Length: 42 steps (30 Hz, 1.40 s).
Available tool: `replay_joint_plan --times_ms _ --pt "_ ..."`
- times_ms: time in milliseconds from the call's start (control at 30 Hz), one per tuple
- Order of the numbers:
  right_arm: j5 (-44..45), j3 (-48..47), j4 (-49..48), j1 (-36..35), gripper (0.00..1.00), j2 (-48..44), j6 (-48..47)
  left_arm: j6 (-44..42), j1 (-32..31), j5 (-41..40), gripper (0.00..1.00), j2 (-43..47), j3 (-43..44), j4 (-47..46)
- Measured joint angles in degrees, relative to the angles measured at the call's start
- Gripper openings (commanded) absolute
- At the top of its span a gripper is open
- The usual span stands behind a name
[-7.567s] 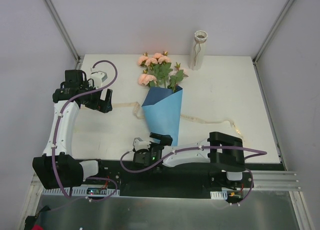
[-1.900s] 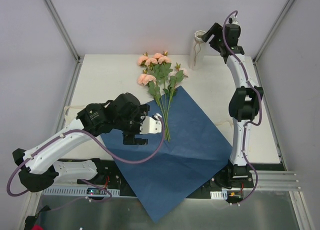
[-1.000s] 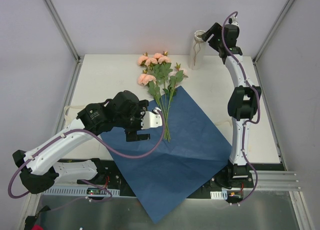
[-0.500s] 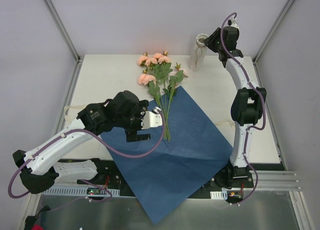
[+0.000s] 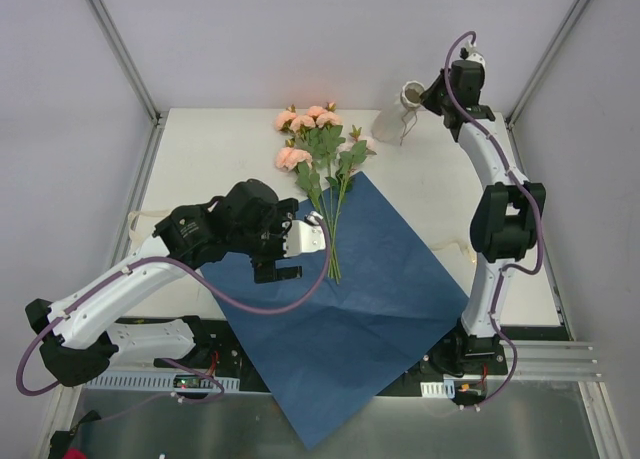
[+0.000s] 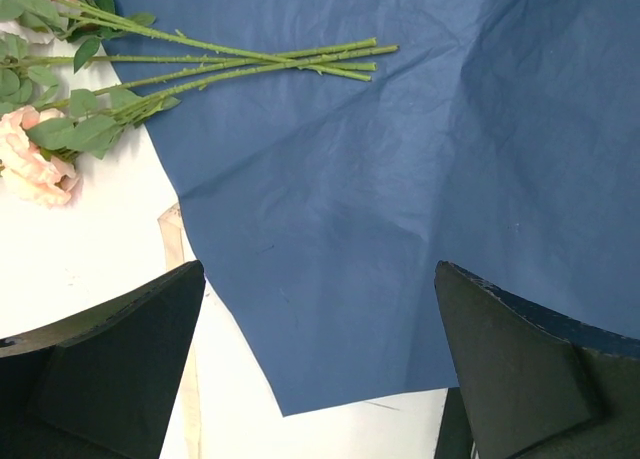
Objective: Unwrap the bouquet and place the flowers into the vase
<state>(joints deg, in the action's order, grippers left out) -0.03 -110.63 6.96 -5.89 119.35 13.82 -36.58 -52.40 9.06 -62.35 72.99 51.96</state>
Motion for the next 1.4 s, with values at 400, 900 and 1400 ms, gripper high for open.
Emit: replay_joint_plan --times_ms 400,900,1400 --pt "4.48 9.53 9.73 -2.97 0.01 -9.07 -6.43 0.5 0.0 1.36 0.99 -0.59 0.94 -0.37" --pt "6.93 17.55 18.47 -4.22 0.01 -20.76 -10.05 2.34 -0.07 2.91 0.99 -0.66 1.66 -0.63" --pt "7.17 18.64 28.94 -4.24 0.01 -27.56 -9.22 2.99 -0.61 2.91 0.99 -0.66 1.66 -0.68"
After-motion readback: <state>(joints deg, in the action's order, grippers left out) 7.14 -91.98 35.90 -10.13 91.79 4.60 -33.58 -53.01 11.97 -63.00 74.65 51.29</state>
